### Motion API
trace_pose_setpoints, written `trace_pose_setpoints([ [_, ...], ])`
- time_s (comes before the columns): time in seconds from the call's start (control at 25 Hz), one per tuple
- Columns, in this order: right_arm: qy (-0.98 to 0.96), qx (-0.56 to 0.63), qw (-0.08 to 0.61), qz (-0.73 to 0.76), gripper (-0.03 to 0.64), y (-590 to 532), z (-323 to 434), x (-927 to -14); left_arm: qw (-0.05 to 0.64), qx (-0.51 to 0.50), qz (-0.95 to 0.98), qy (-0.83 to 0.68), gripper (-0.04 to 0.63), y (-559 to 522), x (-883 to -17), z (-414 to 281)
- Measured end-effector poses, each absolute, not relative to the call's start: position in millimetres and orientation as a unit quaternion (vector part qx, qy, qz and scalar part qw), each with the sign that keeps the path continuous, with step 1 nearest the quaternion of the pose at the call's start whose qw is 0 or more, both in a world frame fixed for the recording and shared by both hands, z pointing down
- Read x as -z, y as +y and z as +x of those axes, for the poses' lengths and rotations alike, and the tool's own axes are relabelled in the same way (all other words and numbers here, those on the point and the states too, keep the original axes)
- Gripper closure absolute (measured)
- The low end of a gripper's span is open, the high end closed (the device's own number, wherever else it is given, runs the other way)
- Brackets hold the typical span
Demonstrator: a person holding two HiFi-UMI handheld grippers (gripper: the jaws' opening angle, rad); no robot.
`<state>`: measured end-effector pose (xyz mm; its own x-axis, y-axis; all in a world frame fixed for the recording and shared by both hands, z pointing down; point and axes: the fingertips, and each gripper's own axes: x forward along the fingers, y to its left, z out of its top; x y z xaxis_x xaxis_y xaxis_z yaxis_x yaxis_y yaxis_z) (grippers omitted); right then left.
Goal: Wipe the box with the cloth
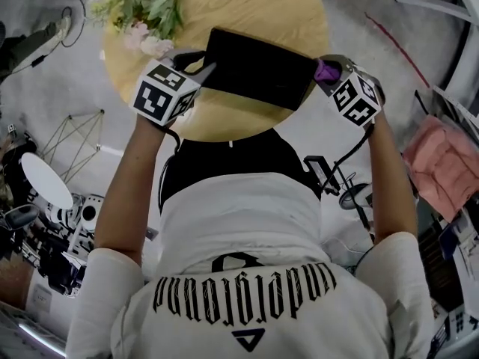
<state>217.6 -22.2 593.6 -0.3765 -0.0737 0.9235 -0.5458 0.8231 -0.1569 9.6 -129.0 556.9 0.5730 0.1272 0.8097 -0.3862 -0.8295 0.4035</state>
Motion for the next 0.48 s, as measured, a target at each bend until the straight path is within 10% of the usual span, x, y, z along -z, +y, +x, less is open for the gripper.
trace_pose_setpoints([
  [0.48,-0.728,0.092,0.654,-0.183,0.497,-64,223,-609,0.298,-0.426,0.849,-0.096,0.462,-130,-555,13],
])
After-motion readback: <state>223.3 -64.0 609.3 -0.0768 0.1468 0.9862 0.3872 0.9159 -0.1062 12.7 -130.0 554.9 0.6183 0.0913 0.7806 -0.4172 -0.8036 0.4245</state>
